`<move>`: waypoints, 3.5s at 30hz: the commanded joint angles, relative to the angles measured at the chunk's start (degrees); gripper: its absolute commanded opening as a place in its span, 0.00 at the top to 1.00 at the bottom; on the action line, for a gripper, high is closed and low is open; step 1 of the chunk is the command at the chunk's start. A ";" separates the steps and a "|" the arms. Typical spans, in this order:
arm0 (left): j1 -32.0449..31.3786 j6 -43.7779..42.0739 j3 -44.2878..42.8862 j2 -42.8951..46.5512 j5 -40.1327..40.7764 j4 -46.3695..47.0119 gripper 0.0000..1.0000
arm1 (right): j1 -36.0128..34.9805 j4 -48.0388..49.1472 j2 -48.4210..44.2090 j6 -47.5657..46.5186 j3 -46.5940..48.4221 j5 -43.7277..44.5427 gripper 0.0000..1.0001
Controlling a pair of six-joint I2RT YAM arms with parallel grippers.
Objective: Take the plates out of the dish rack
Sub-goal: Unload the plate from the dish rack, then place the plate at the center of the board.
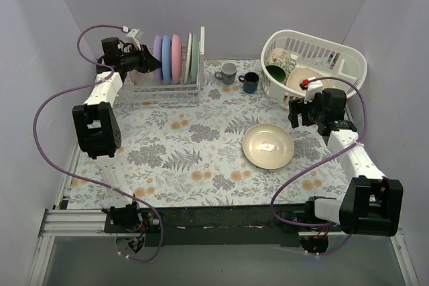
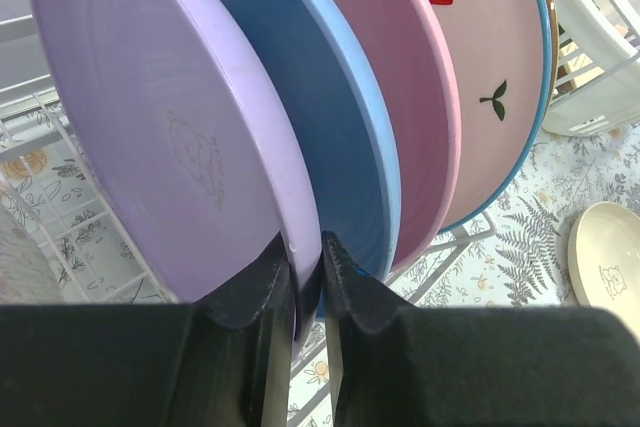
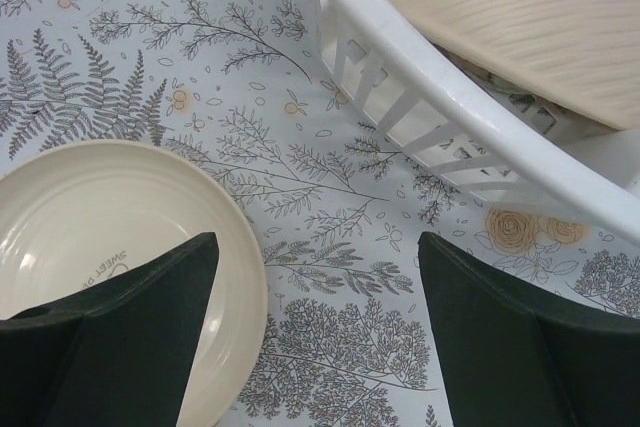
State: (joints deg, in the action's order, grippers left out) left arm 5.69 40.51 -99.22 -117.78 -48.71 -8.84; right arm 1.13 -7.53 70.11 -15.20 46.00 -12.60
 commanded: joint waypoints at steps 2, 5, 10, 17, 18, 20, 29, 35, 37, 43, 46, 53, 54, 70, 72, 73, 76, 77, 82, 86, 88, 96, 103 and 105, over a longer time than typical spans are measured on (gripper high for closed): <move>-0.33 -0.52 -1.94 0.79 -0.25 -1.27 0.91 | 0.19 0.50 -1.02 -0.44 -0.21 -0.76 0.11; -0.33 -0.87 -1.86 1.41 0.37 -1.53 0.96 | 0.19 0.50 -1.02 -0.53 -0.21 -0.76 0.11; -0.24 -0.79 -2.38 2.64 1.51 -1.71 1.00 | 0.19 0.50 -1.02 -0.53 -0.38 -0.85 0.11; -0.24 0.09 -1.77 5.18 2.65 -0.39 1.00 | 0.19 0.15 -0.76 -0.62 -0.29 -0.85 0.11; -0.33 0.44 -1.42 5.88 2.83 0.05 1.00 | 0.19 0.06 -0.85 -0.62 -0.29 -0.93 0.11; -0.33 1.76 -0.36 6.50 2.74 1.54 1.00 | 0.19 0.15 -0.85 -0.62 -0.29 -1.02 0.11; -0.24 7.65 3.94 9.32 2.56 7.87 1.00 | 0.19 0.06 -1.20 -0.79 -0.38 -1.20 0.11; -0.33 8.88 4.30 10.63 2.04 10.24 1.00 | 0.19 0.06 -1.02 -0.71 -0.38 -1.72 0.11; -0.25 8.97 4.12 10.81 1.16 10.60 1.00 | 0.19 -0.03 -1.02 -0.62 -0.30 -1.81 0.11; -0.24 6.69 1.93 11.60 -0.33 9.37 1.00 | 0.28 -0.12 -1.02 -0.53 -0.29 -2.08 0.11; -0.16 5.11 0.35 12.13 -0.25 6.91 1.00 | 0.19 -0.03 -1.02 -0.62 -0.21 -2.08 0.11; -0.16 0.10 -2.03 16.08 1.16 2.08 1.00 | 0.19 -0.12 -0.76 -0.53 -0.12 -2.25 0.11; -0.24 -0.34 -2.38 16.61 1.25 1.03 1.00 | 0.19 -0.12 -0.67 -0.53 -0.12 -2.25 0.11; -14.61 -25.62 13.77 37.08 9.21 -7.15 1.00 | 0.19 -0.21 -0.76 -0.36 0.14 -2.60 0.11; -18.95 -29.95 14.32 37.79 13.01 -13.11 1.00 | 0.19 0.23 -1.29 -0.09 0.06 -2.78 0.11; -22.18 -31.88 16.49 38.32 15.90 -13.57 1.00 | 0.19 0.93 -1.98 0.00 -0.38 -2.78 0.11; -28.79 -34.61 19.84 39.29 23.09 -14.01 1.00 | 0.19 1.20 -2.61 0.08 -0.38 -2.61 0.12; -30.46 -35.23 20.72 39.38 24.87 -14.01 1.00 | 0.19 1.20 -2.69 0.17 -0.38 -2.43 0.11; -42.59 -37.52 25.20 38.77 34.98 -14.01 1.00 | 0.19 0.85 -3.31 1.14 0.67 1.33 0.11; -50.68 -38.84 28.54 36.31 44.46 -12.52 1.00 | 0.37 0.67 -3.92 1.93 1.99 6.61 0.11; -55.34 -39.19 29.52 34.90 47.29 -11.29 1.00 | 0.46 0.85 -4.36 2.02 1.99 8.81 0.11; -67.29 -43.41 34.27 27.96 61.09 -2.86 1.00 | 4.93 1.82 -5.24 4.91 2.08 15.76 0.10; -72.40 -47.63 31.64 21.10 67.51 2.16 1.00 | 6.70 0.41 -4.01 4.92 2.52 13.39 0.10; -73.62 -48.33 31.02 19.52 67.87 2.77 1.00 | 6.70 0.32 -3.84 4.66 2.52 13.04 0.10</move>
State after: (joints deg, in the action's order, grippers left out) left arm -65.71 -4.49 -64.99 -96.88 14.33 -11.44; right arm 7.66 -7.55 66.22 -10.87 45.95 1.13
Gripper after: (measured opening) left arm 0.126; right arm 0.897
